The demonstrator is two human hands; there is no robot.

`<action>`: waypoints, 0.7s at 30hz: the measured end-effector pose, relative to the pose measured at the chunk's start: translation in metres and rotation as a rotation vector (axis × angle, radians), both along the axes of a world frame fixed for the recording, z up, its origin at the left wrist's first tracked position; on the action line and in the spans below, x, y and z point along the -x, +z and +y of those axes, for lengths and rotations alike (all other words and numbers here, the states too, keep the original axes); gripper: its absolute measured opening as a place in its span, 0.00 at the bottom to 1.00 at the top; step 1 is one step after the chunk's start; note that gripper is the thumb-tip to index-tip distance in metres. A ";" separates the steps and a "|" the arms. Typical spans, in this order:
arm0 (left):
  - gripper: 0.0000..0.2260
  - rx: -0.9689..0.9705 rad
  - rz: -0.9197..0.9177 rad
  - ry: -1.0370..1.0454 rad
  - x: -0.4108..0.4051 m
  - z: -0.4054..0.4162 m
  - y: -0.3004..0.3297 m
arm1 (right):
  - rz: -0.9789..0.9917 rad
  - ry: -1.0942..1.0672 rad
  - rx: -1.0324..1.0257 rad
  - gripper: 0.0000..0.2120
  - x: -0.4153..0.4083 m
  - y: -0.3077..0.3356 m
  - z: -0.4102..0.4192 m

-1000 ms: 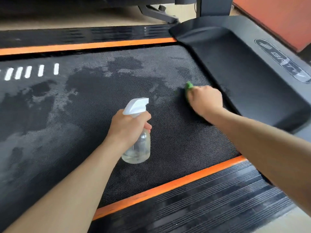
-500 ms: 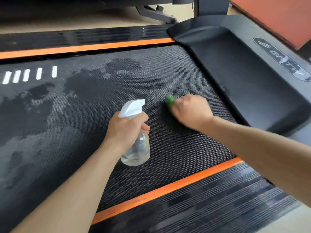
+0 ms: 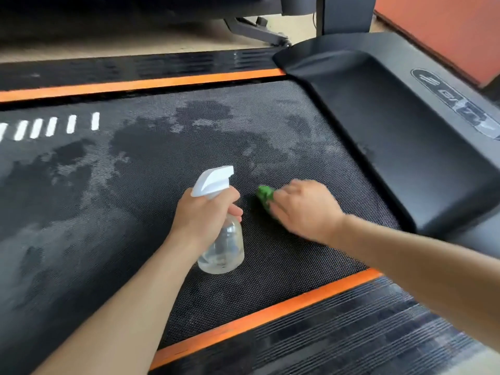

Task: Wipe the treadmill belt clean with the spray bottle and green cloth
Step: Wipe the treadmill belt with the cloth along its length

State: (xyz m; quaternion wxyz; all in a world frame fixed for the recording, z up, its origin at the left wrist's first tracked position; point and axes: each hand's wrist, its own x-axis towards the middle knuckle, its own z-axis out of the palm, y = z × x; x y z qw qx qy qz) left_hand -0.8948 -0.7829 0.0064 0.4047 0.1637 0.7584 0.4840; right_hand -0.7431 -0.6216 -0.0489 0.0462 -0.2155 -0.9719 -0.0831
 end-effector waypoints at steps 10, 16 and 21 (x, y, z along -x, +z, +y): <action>0.07 0.004 -0.013 0.012 0.003 -0.001 0.000 | 0.060 -0.286 0.043 0.19 0.029 -0.001 -0.032; 0.09 0.035 -0.022 -0.014 0.003 -0.002 0.001 | 0.038 0.078 0.058 0.20 0.012 0.001 -0.021; 0.07 0.031 -0.030 -0.003 0.004 -0.003 0.004 | 0.152 -0.564 0.043 0.23 0.074 0.010 0.044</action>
